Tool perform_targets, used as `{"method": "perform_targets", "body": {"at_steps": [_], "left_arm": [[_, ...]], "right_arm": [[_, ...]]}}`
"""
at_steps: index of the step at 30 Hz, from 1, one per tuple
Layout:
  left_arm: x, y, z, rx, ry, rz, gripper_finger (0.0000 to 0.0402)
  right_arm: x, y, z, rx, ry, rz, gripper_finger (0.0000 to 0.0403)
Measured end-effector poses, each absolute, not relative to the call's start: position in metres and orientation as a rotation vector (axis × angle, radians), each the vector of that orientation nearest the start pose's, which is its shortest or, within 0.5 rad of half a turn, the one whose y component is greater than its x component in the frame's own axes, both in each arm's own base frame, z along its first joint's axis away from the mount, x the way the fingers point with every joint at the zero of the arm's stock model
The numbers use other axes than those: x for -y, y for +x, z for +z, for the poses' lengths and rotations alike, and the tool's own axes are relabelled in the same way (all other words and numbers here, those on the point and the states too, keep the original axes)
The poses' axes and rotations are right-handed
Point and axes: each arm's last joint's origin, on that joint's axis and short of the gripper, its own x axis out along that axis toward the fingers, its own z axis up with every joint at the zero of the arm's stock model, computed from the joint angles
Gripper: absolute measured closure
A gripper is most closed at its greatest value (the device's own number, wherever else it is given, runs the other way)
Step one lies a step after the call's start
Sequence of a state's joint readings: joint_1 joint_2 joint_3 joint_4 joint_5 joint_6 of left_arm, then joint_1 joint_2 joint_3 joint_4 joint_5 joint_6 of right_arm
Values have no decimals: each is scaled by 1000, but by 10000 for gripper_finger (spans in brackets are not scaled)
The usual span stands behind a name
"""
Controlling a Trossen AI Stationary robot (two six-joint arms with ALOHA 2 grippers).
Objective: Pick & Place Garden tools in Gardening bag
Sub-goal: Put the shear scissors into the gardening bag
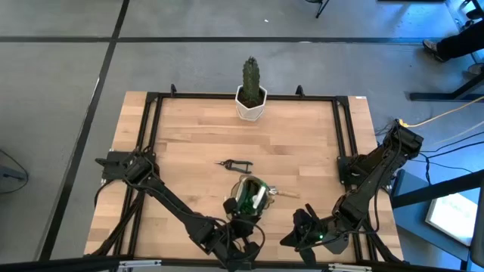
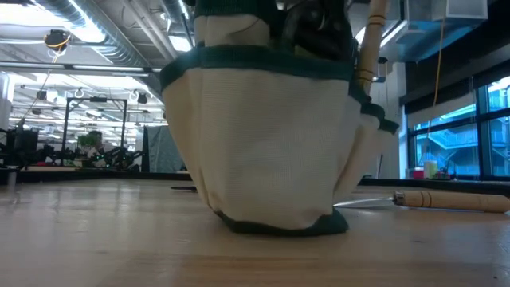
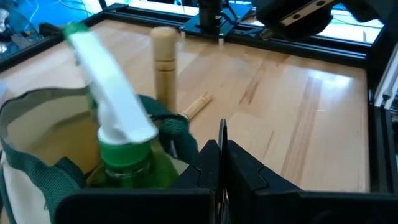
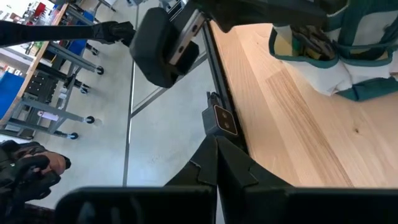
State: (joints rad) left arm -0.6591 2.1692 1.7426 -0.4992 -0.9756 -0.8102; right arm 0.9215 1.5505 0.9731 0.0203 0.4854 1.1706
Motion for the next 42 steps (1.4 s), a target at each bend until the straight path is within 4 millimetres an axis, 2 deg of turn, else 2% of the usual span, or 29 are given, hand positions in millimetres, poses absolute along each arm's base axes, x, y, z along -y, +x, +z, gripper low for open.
{"method": "perform_targets", "body": {"at_steps": [3,6,14,21,26,31,37,42], "left_arm": [[268,384,208,-456,-108,503,399],[269,382,216,-457,-104,474,399],[249,381,240,-547,-48,398,399],[240,388,240,-585,-65,366,399],[240,385,239,-566,-90,416,398],[244,380,238,-580,-93,428,369],[248,374,236,-593,-125,441,333],[248,371,234,-610,-148,454,334]], "right_arm": [[-256,211,235,-604,771,120,402],[-256,211,235,-602,769,122,402],[-256,212,236,-591,771,126,402],[-258,212,237,-602,766,168,402],[-259,212,237,-629,744,209,402],[-260,211,238,-650,730,248,400],[-256,210,243,-639,686,265,358],[-242,216,246,-648,584,251,304]]}}
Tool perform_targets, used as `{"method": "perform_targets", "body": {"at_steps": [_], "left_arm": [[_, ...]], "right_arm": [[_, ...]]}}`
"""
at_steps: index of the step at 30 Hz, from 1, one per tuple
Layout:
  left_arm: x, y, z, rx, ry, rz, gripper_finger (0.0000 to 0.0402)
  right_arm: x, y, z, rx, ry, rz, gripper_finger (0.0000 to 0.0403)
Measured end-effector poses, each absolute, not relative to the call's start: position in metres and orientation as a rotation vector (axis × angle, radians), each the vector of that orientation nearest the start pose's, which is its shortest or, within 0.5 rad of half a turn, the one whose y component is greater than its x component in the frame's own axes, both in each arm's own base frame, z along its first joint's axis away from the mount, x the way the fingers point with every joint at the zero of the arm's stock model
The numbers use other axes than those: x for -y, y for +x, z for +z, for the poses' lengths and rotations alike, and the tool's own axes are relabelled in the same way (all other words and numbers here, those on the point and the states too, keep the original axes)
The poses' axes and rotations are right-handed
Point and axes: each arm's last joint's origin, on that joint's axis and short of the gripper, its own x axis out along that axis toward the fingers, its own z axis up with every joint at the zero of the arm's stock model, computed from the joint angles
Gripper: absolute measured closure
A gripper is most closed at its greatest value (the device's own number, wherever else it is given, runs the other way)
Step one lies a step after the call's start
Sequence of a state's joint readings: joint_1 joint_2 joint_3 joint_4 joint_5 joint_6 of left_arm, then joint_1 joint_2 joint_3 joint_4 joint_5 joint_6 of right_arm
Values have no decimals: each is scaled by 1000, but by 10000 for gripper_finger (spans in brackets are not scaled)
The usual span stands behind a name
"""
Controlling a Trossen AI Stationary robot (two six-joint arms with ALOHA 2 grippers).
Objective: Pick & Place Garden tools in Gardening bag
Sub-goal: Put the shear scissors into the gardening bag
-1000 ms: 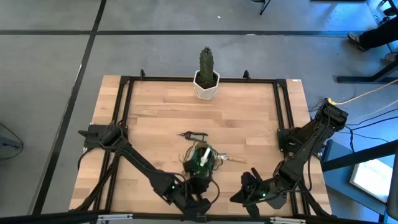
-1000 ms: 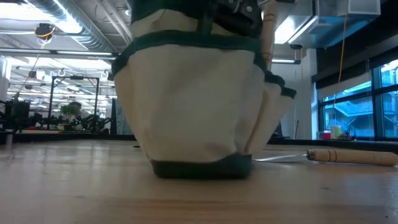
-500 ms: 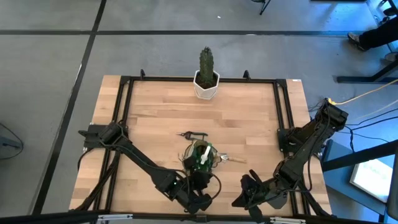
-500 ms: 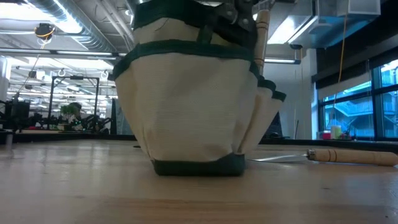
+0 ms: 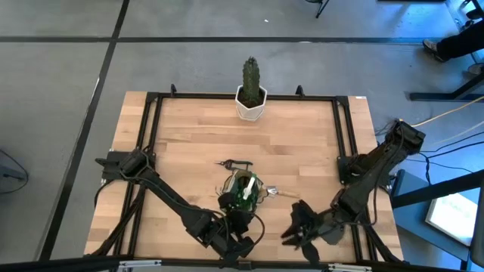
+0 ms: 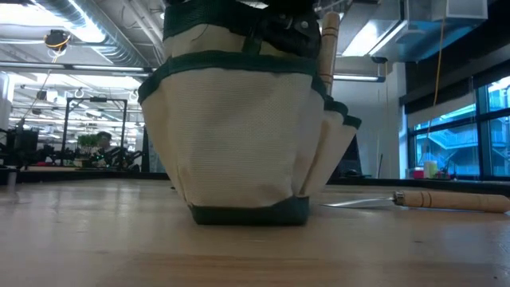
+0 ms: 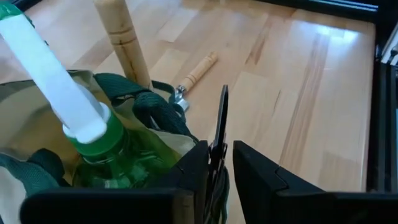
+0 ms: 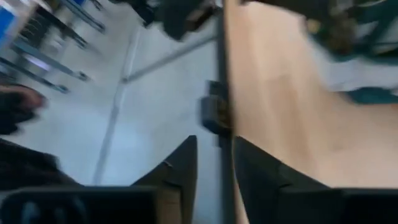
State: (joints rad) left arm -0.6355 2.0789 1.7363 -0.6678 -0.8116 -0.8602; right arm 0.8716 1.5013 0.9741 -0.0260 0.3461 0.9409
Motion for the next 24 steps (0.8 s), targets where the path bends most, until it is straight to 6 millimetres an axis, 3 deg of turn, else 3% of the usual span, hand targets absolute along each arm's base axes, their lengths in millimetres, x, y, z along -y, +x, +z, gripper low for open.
{"method": "perform_targets", "body": {"at_steps": [7,11,18,24], "left_arm": [[251,369,239,-589,-167,454,342],[251,370,244,-570,-186,452,339],[246,376,250,-551,-201,466,341],[236,383,254,-547,-201,482,341]], "right_arm": [[-187,243,254,-871,484,103,238],[-163,262,265,-922,457,198,231],[-159,266,283,-906,127,497,265],[-156,265,285,-888,-45,518,289]]}}
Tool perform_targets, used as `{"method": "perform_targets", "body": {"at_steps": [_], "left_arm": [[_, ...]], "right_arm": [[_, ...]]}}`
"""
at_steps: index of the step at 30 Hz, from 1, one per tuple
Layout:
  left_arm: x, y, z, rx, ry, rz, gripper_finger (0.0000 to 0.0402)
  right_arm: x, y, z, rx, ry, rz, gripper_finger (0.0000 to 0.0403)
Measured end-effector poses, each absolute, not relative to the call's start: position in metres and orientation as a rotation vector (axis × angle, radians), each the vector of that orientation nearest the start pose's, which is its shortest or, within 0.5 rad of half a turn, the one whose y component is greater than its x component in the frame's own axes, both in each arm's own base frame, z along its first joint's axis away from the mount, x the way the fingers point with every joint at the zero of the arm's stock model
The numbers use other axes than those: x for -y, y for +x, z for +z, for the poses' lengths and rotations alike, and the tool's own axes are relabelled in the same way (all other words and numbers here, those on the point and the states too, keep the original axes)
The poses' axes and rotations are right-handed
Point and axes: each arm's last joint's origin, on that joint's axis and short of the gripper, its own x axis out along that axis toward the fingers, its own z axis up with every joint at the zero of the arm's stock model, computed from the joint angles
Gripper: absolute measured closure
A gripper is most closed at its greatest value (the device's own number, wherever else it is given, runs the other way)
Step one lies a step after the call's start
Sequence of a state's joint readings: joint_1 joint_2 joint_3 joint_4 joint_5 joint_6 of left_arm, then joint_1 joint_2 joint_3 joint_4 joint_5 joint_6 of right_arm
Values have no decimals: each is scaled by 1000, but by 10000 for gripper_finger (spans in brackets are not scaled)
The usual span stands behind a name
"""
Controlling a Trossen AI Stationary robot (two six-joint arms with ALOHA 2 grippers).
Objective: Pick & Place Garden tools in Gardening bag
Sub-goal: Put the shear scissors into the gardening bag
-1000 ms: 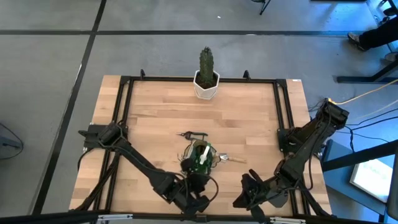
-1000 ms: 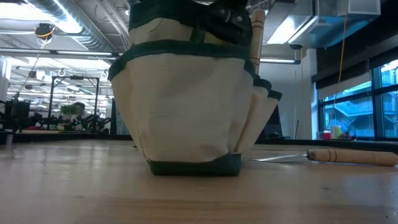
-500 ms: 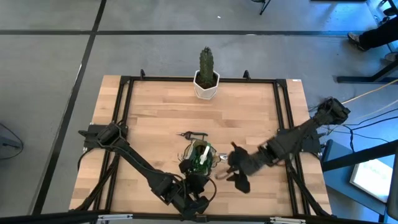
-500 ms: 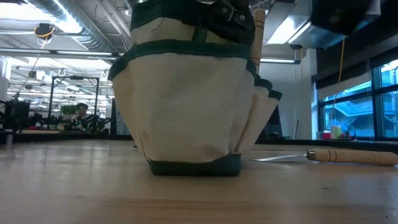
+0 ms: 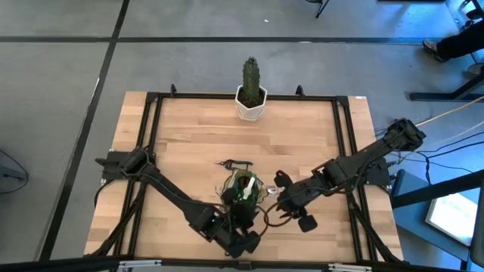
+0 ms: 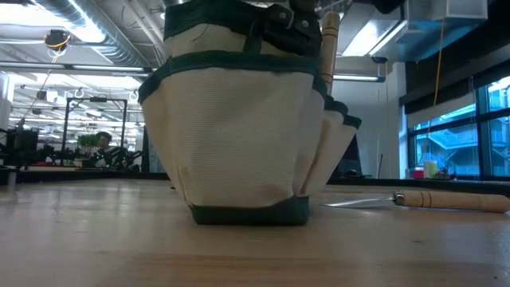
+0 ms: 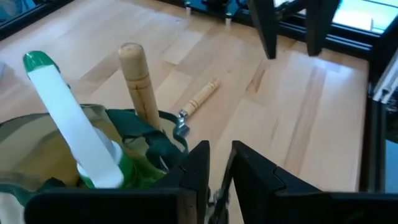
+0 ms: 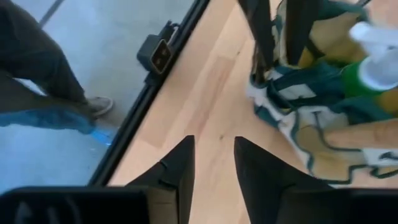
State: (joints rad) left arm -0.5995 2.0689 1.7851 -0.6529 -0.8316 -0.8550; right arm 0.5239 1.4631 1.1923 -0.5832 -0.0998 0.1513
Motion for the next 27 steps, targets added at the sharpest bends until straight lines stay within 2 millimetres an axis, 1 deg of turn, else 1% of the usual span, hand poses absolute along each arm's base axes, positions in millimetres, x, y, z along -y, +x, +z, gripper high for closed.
{"method": "perform_targets", "body": {"at_steps": [4,8,9,16,27], "left_arm": [[227,389,253,-591,-231,460,350],[225,391,254,-620,-279,435,391],[225,390,255,-623,-275,434,394],[227,380,266,-608,-299,447,398],[227,371,263,-646,-266,485,398]], "right_arm": [[-152,269,287,-849,-69,454,290],[-146,273,287,-846,-63,424,290],[-145,273,287,-848,-61,421,290],[-133,279,287,-843,-60,393,290],[-129,284,290,-800,-40,389,290]]}}
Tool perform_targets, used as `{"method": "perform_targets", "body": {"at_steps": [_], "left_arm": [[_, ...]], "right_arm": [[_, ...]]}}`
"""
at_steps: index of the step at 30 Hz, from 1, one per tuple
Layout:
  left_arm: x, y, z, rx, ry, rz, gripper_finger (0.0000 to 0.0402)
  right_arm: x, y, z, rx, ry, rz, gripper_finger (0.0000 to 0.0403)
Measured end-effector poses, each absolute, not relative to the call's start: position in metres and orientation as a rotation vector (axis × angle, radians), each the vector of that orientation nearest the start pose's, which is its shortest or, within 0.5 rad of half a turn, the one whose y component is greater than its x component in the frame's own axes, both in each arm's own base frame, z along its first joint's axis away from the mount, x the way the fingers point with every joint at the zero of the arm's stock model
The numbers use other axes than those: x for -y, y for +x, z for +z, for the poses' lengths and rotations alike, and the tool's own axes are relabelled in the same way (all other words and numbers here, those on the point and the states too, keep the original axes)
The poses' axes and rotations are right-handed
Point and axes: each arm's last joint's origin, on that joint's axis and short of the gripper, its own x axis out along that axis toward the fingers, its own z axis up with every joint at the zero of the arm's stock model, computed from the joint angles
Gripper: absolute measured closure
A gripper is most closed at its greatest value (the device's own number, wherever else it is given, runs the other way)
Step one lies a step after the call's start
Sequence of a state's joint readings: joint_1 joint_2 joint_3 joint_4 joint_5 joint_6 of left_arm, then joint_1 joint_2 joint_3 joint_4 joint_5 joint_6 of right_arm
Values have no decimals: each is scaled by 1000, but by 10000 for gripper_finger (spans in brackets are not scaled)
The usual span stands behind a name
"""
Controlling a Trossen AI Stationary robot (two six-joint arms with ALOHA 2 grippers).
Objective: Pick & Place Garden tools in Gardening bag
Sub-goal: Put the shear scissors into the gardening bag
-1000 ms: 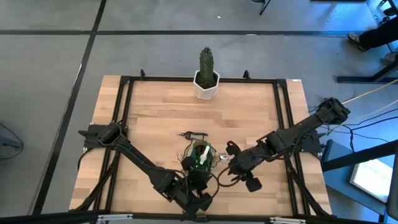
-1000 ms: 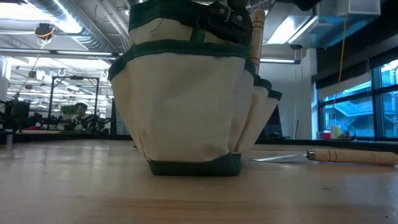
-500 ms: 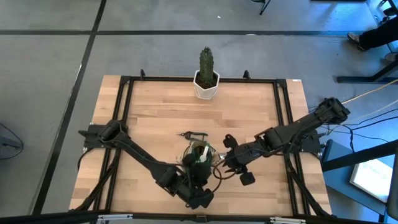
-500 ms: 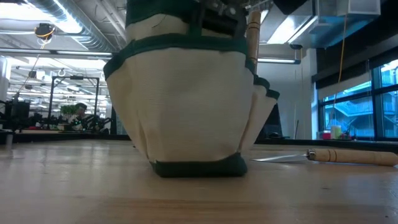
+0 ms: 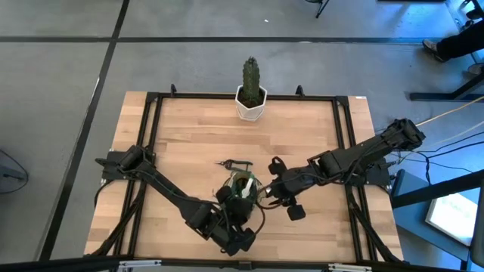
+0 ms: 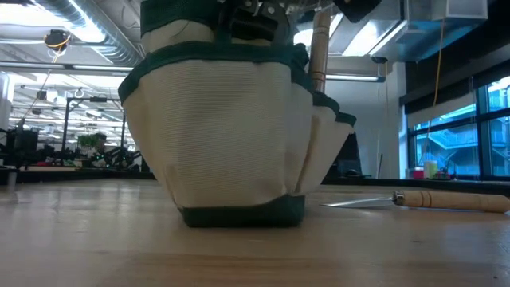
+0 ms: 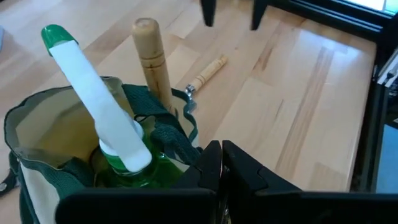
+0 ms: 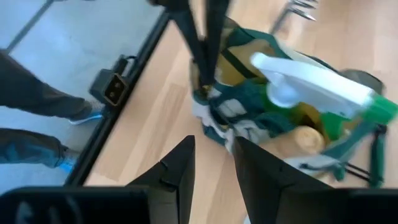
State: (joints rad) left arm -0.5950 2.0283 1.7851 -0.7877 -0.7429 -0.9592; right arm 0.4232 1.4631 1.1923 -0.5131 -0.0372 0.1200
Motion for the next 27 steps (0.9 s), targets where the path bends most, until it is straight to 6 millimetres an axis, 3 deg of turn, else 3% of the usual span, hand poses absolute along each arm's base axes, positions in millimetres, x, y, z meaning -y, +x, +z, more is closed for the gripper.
{"method": "perform_targets", "body": {"at_steps": [11,18,22,27], "left_arm": [[226,371,263,-637,-289,502,398],[229,370,263,-620,-317,513,399],[230,369,263,-625,-331,508,399],[232,368,264,-620,-332,503,397]], "right_arm": [[-122,293,284,-770,-213,489,283],[-125,304,261,-907,-324,462,207],[-128,308,269,-915,-345,440,170],[-130,313,285,-866,-289,416,154]]}}
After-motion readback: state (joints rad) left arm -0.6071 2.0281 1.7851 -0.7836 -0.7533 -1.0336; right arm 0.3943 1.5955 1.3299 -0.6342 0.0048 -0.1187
